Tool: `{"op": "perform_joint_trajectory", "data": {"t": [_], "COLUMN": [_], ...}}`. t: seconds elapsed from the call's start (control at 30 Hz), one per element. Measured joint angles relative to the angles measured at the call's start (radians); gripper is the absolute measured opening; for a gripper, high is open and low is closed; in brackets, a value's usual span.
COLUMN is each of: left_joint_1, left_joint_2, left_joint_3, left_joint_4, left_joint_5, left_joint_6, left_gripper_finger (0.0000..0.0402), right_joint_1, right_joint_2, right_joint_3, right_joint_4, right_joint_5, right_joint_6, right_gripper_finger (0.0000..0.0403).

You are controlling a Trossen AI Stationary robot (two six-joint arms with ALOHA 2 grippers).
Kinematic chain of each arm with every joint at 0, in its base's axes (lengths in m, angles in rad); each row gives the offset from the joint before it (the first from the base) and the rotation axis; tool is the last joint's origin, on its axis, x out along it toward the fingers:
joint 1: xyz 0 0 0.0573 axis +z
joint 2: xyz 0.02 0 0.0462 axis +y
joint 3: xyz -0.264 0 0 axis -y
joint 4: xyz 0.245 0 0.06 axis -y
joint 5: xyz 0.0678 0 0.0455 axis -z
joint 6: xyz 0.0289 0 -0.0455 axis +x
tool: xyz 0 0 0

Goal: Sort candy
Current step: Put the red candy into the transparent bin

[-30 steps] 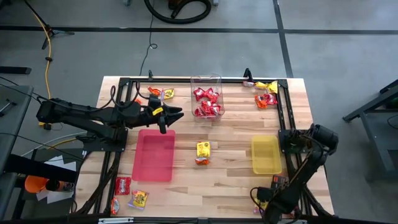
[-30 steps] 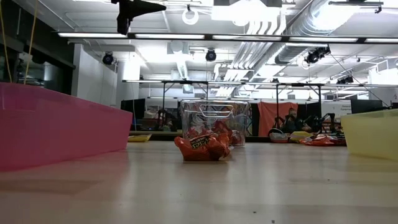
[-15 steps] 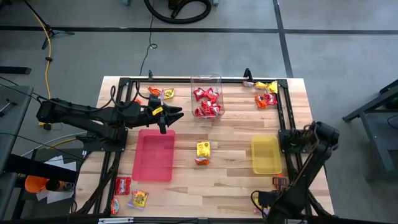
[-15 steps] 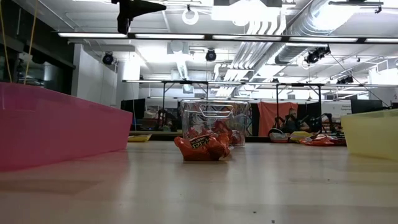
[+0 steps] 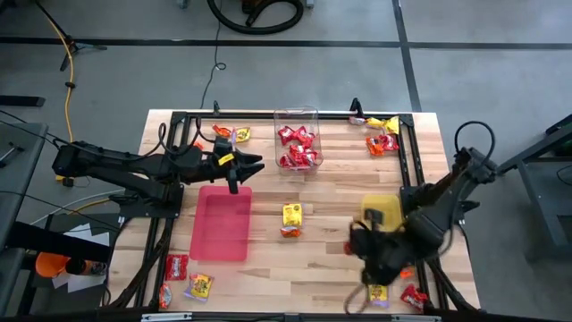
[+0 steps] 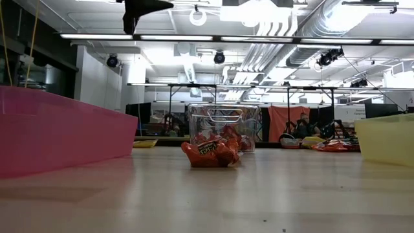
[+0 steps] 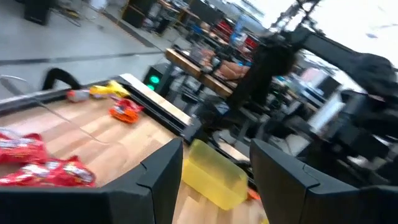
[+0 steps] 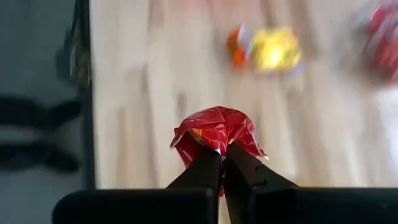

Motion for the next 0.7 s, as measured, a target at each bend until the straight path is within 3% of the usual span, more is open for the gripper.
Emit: {"op": "perform_joint_trajectory", "data": {"t": [0.17,0.33,0.5,0.7], "left_joint_1": [-0.025,-0.081,-0.123,-0.154], "left_joint_2": [0.000,0.000,0.000,0.000], "left_joint_3": [0.000,0.000,0.000,0.000], "left_joint_4": [0.032,0.063,0.067,0.066], "left_joint_5": [0.178,0.183,0.151,0.148], "left_joint_6": [0.028,0.075,0.189,0.393], "left_gripper_finger": [0.0175,0.0175,0.0175,0.0175], "right_joint_1": [-0.133,-0.255,-0.379,-0.486], "right_joint_2": [-0.004,-0.004,-0.004,-0.005], "right_joint_3": [-0.106,-0.246,-0.332,-0.338], "right_joint_4": [0.339,0.815,1.207,1.438], "right_joint_5": [0.078,0.052,-0.082,-0.223], "right_joint_6": [-0.175,-0.387,-0.514,-0.658], "right_gripper_finger": [0.0001,0.0000,0.0000,0.0000]}}
